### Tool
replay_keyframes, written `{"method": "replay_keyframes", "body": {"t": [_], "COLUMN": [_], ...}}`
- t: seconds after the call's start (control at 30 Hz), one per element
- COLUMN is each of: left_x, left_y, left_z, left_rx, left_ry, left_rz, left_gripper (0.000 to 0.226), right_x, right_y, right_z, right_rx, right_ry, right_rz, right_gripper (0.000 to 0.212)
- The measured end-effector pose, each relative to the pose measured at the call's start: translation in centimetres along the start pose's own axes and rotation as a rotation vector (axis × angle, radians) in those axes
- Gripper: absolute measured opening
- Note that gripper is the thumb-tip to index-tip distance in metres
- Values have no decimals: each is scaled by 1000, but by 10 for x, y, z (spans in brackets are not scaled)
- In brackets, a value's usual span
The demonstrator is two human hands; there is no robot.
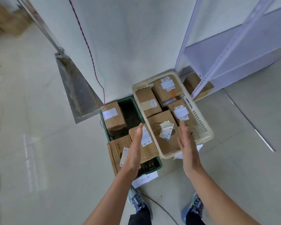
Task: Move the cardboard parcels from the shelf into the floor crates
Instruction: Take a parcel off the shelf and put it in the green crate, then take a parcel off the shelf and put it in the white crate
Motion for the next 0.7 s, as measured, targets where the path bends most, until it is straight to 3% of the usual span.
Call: {"method": "replay_keyframes", "body": {"t": [0.17,0.33,0.4,0.5,0.6,0.7], "left_x": [-92,-196,-236,-290,-331,-361], "left_y": [-40,-67,-77,-86,-91,-91], "left_z": [-51,-74,-83,-95,-100,-110], "left_rx": [-36,-38,-71,-99,-36,1], "left_ry": [23,19,27,-1,9,-4], "left_rz": [39,40,53,104,99,102], "left_gripper": [67,86,82,68,94,102], "right_x": [80,183,229,291,337,366], "right_y": [-12,-18,-17,-10,-3,4], "right_z": [68,107,113,118,123,130], "right_rx": [56,104,114,141,140,123], "right_ry": [72,110,101,79,95,137], "right_rz": [-34,-52,-72,-86,-82,-94], "right_gripper": [74,74,81,73,82,88]}}
Point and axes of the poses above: each hand's wrist, its own y-axis towards the middle knuckle, its own x-axis out of the back of the hand, z = x × y, the point moved 8 cm from there along y, towards the middle knuckle, and after that the axes turned 4 degrees about -z, right-handed, at the moved point
